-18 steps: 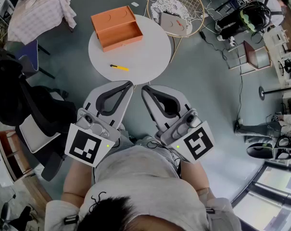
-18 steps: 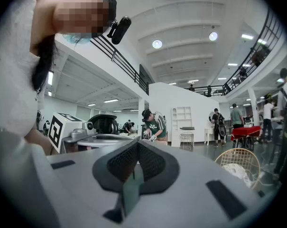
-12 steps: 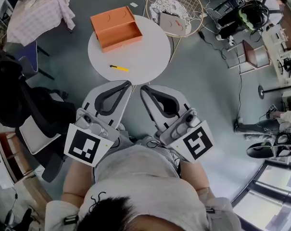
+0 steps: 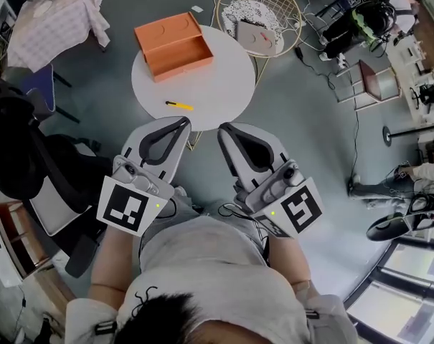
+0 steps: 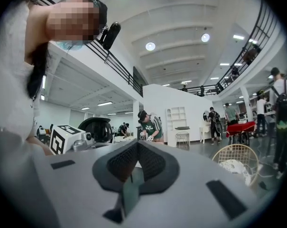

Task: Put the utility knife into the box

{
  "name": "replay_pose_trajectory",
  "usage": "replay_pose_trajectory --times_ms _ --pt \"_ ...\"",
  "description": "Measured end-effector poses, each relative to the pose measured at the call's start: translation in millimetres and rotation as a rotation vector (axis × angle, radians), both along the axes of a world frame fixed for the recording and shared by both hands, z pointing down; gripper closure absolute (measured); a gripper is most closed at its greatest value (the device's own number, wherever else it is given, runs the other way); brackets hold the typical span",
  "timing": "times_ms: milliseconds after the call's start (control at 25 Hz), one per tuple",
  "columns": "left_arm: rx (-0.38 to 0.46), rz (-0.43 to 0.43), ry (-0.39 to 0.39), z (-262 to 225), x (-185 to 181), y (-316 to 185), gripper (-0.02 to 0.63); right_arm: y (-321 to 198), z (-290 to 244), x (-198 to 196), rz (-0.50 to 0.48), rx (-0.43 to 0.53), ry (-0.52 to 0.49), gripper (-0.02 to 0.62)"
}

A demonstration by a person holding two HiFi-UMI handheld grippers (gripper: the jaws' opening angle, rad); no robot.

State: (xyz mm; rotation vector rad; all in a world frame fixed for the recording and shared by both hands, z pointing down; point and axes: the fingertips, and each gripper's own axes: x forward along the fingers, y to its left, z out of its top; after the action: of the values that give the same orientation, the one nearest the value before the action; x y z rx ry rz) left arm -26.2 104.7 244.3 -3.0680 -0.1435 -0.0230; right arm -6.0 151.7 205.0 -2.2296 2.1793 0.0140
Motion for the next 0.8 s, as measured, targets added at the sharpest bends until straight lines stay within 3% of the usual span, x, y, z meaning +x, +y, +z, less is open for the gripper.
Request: replay_pose_trajectory --times_ms 360,800 --pt "0.012 -0.004 -0.055 33 0 -32 0.583 -13 5 15 0.056 -0.032 -0.015 0.588" --pt "-0.050 -0.125 -0.004 31 0 -67 0.560 -59 25 33 -0.031 -0.061 -0.019 0.588"
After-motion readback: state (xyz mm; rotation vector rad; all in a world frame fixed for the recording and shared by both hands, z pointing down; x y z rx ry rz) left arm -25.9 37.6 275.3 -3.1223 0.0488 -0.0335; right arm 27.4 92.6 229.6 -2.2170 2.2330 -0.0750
